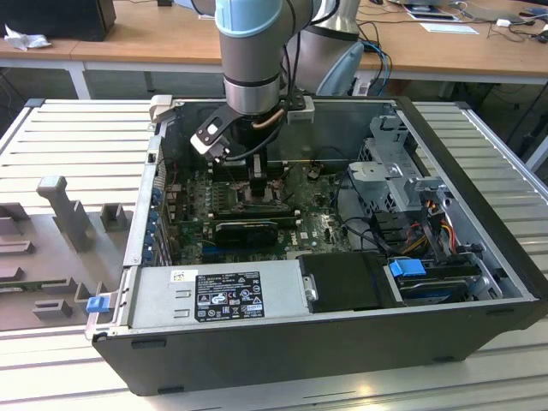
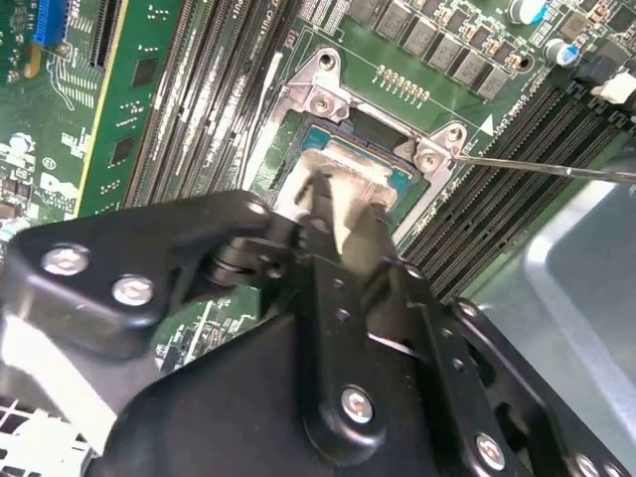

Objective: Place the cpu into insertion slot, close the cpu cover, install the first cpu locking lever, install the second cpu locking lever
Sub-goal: 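Place the cpu into insertion slot, then close the cpu cover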

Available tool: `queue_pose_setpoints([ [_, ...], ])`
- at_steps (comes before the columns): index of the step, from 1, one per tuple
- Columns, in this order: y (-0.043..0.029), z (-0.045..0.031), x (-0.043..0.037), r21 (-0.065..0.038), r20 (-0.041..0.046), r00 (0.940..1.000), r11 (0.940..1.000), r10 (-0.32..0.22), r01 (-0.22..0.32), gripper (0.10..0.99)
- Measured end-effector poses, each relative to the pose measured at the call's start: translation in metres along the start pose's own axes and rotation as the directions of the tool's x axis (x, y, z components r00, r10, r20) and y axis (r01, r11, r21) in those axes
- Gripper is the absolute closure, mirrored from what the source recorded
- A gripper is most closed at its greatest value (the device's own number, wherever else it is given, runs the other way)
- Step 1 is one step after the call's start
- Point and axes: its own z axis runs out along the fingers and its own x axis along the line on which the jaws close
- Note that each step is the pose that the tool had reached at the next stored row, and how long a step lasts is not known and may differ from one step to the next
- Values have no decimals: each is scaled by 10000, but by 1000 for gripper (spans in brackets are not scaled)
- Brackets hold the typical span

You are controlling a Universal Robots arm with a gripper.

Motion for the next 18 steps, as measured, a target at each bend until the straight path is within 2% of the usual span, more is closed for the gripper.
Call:
queue_pose_setpoints([
  [4, 4, -44, 1, 4, 0, 10000, 10000, 3, -3, 980],
  [14, 14, -126, 3, 3, -1, 10000, 10000, 18, -18, 980],
  [15, 80, -121, 5, 12, 1, 10000, 10000, 18, -18, 980],
  [18, 89, -137, 5, 12, 2, 10000, 10000, 20, -20, 980],
])
